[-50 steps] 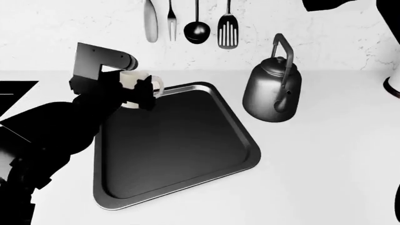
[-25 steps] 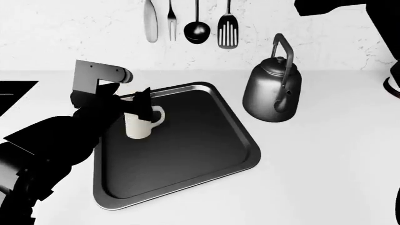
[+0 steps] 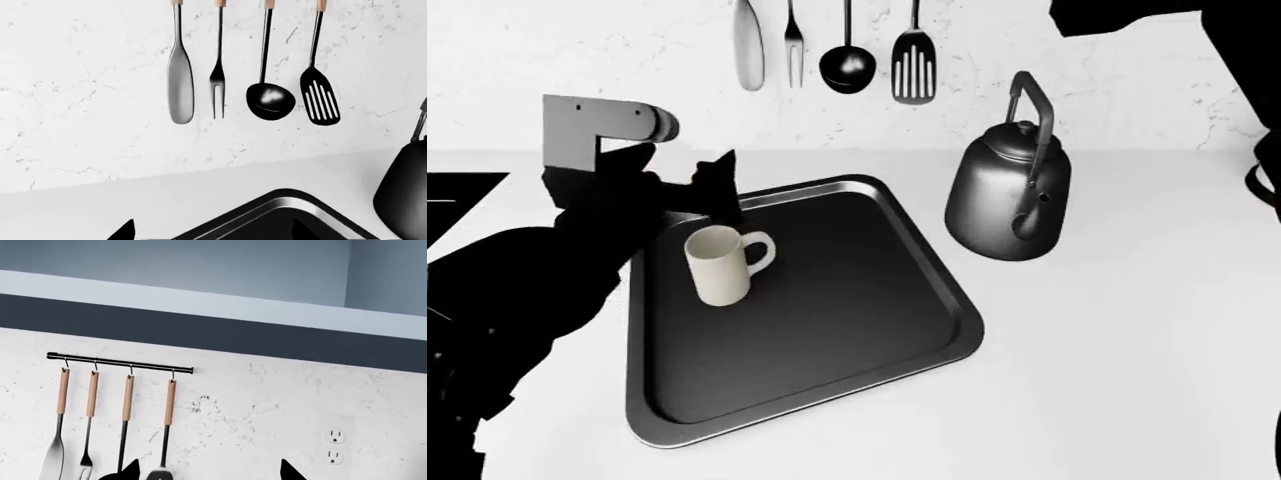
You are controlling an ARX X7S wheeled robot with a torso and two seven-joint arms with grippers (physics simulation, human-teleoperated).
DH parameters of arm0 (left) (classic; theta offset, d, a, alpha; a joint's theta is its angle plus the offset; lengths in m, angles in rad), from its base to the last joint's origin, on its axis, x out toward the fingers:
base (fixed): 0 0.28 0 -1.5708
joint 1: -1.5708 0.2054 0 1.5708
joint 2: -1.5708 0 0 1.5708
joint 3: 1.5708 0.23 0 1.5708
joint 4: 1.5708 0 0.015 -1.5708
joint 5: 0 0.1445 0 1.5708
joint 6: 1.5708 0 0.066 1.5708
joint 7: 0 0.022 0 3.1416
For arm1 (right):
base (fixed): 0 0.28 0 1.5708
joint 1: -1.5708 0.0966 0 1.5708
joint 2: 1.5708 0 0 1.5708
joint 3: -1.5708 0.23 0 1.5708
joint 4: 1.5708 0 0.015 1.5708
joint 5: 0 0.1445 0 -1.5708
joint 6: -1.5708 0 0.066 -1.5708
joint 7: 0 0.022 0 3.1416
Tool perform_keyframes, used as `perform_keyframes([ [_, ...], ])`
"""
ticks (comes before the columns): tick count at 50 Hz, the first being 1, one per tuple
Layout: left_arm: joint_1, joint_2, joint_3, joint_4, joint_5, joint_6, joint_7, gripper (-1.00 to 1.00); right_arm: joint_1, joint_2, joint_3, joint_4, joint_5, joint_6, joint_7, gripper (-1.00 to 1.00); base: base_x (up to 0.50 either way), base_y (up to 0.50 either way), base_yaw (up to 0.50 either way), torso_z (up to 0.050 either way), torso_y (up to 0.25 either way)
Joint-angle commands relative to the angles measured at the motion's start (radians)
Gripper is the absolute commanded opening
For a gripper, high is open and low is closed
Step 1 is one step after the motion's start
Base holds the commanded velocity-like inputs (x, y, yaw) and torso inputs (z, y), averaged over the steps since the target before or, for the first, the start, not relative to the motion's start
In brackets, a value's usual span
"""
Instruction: Pick the kettle from the counter and place it on the tray. Then pick the mug from the cabinet and place it on the tray. Then close the cabinet doors.
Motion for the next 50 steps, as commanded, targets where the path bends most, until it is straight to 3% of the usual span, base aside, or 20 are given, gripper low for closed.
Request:
perform_keyframes([
  [1,-0.065,-0.021,-0.114,0.130,-0.111,-0.035,-0.092,1.00,0.021,-0.017,-0.025,0.074,0.074,0.044,0.054,1.00,0.00,0.00,0.00,0.000,0.000],
  [9,-0.101,-0.059,-0.180,0.339,-0.241,-0.124,-0.242,1.00,0.006,-0.069,-0.085,0.227,0.091,0.063,0.069,1.00,0.00,0.00,0.00,0.000,0.000],
  [18,-0.115,-0.090,-0.239,0.468,-0.362,-0.169,-0.348,1.00,-0.031,-0.082,-0.198,0.380,-0.091,-0.032,-0.093,1.00,0.00,0.00,0.00,0.000,0.000],
  [32,-0.081,-0.113,-0.267,0.476,-0.382,-0.157,-0.347,1.00,-0.052,-0.097,-0.291,0.595,-0.264,-0.184,-0.244,1.00,0.00,0.00,0.00,0.000,0.000],
  [50,-0.045,-0.118,-0.272,0.473,-0.375,-0.139,-0.332,1.00,-0.067,-0.094,-0.336,0.731,-0.353,-0.273,-0.310,1.00,0.00,0.00,0.00,0.000,0.000],
])
